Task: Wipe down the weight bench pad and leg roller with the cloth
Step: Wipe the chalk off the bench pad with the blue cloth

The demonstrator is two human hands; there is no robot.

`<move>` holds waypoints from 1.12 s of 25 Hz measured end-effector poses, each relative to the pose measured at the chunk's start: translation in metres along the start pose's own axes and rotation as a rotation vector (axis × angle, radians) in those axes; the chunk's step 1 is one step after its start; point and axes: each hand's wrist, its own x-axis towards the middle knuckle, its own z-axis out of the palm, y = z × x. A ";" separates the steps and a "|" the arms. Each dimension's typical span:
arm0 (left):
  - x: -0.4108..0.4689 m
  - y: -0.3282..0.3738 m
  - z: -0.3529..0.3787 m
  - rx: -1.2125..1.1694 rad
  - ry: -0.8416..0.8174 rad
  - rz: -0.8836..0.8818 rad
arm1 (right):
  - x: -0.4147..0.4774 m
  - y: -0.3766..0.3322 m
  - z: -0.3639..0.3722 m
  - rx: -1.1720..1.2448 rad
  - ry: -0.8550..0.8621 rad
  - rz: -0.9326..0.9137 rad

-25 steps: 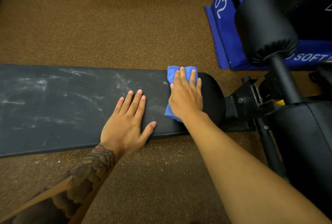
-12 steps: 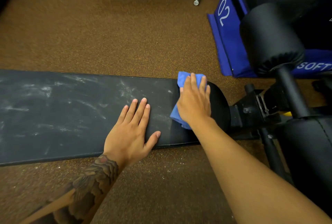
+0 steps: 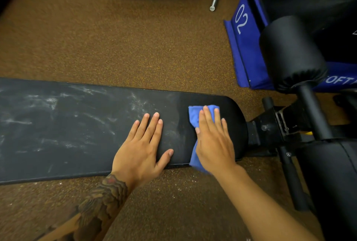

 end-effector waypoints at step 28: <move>-0.003 -0.001 -0.001 -0.032 -0.009 -0.018 | -0.003 -0.048 0.006 0.048 0.012 -0.168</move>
